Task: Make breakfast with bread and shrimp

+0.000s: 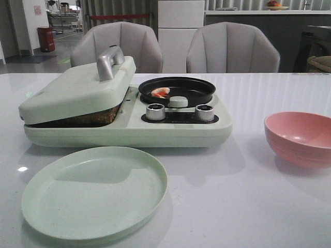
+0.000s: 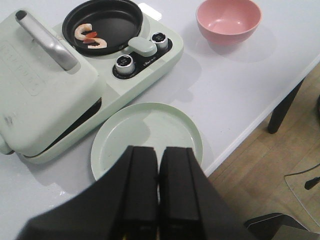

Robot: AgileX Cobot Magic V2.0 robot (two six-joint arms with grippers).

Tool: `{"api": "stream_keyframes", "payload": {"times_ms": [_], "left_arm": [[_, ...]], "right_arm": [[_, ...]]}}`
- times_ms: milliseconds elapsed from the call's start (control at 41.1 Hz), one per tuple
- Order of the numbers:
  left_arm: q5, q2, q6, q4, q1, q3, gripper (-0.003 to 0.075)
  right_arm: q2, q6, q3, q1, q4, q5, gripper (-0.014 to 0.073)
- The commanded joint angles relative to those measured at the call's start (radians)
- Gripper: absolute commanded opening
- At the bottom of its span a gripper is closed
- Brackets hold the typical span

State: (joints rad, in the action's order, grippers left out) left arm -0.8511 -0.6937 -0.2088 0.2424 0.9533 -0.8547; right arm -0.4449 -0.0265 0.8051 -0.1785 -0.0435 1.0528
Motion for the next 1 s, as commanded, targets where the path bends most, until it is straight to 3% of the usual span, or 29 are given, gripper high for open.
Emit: {"api": "stream_keyframes", "payload": {"times_ms": [0,170,389,632,778,973], "left_arm": [[0.062,-0.002,-0.008,0.008,0.008,-0.028,0.0123],[0.071,0.031,-0.008,0.040,-0.033,-0.007,0.0121],[0.180,0.132,-0.008,-0.178,-0.348,0.128,0.0114],[0.545,0.401,0.141,-0.356,-0.618,0.432,0.0109],[0.673,0.575,0.142,-0.314,-0.713,0.599,0.0108],[0.843,0.689,0.142,-0.176,-0.766,0.767,0.0101]], "right_arm": [[-0.009,0.001,0.023,0.000,0.011,-0.071,0.0036],[-0.009,0.001,0.023,0.000,0.011,-0.071,0.0036],[-0.009,0.001,0.023,0.000,0.011,-0.070,0.0036],[-0.009,0.001,0.023,0.000,0.011,-0.070,0.0036],[-0.009,0.001,0.023,0.000,0.011,-0.070,0.0036],[-0.009,0.001,0.023,0.000,0.011,-0.070,0.0036]]}}
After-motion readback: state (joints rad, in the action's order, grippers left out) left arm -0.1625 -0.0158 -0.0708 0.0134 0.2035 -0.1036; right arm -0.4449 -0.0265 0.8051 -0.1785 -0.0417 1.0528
